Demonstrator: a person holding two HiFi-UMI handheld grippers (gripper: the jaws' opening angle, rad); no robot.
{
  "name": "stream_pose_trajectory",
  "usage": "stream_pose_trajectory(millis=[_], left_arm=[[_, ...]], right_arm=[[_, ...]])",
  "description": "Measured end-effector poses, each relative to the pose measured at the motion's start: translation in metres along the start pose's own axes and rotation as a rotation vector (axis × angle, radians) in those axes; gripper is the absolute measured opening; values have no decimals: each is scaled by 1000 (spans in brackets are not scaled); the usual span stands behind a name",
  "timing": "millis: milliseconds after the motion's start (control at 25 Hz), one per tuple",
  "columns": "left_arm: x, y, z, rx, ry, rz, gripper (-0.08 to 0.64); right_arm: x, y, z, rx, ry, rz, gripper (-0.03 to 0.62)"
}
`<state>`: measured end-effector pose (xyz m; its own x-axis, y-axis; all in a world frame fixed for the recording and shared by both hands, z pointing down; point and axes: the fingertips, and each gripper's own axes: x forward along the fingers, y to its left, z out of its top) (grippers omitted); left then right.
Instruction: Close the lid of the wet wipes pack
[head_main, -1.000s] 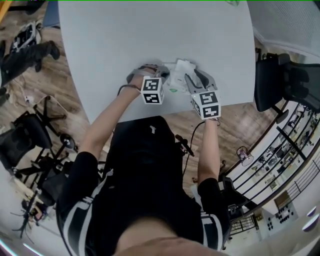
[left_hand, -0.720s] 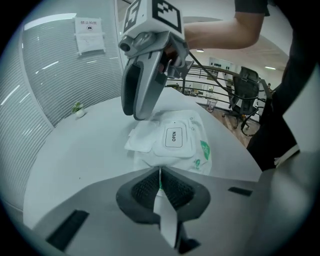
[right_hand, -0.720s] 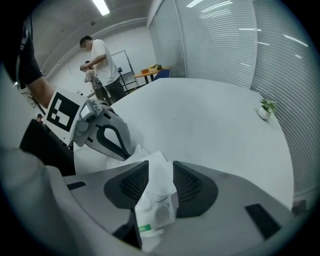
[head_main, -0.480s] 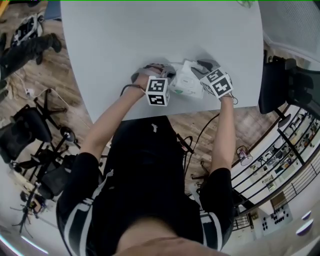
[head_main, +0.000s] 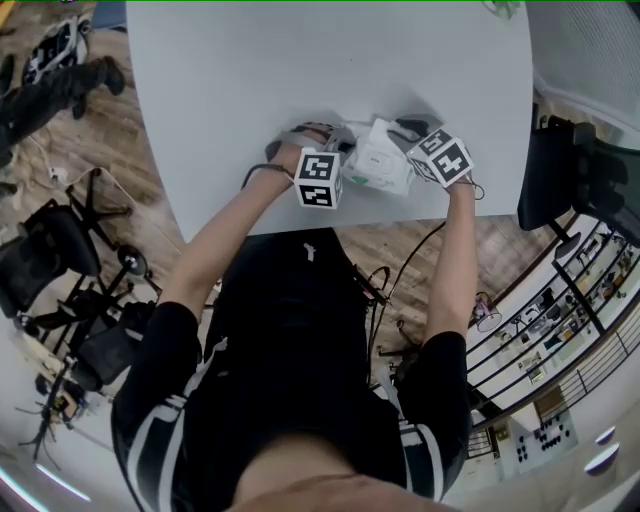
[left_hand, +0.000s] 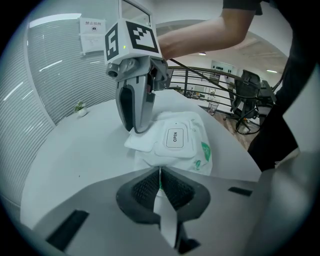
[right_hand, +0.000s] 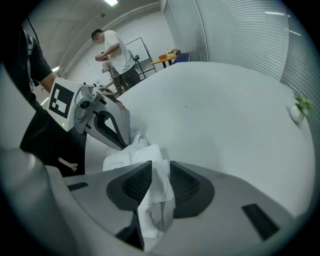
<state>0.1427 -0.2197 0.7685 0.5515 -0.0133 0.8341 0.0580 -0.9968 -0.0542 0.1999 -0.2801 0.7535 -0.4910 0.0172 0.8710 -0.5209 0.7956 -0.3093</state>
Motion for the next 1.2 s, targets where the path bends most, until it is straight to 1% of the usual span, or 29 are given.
stream_pose_trajectory(millis=[120, 200, 400, 560, 760, 880, 1040, 1200], left_arm=[[0, -1, 0, -2, 4, -1, 32], [1, 1, 0, 0, 9, 5, 32], [1, -1, -1, -6, 13, 23, 32], [0, 0, 1, -8, 23, 36, 32], [1, 1, -3, -4, 43, 63, 32], [1, 2, -1, -4, 51, 75, 32], [5, 0, 1, -21, 48, 70, 32], [3, 2, -1, -34, 42, 77, 32]], right_arm=[[-13, 1, 6, -8, -34, -29, 104], [-22, 5, 9, -18, -59, -45, 66], [-38, 32, 6, -46, -78, -50, 48], [-39, 64, -2, -83, -71, -29, 53], [-28, 92, -19, -115, -27, -12, 77], [-19, 99, -29, -123, -8, -8, 87], [-9, 103, -40, -121, 12, 3, 98], [2, 103, -40, -144, 41, -33, 88]])
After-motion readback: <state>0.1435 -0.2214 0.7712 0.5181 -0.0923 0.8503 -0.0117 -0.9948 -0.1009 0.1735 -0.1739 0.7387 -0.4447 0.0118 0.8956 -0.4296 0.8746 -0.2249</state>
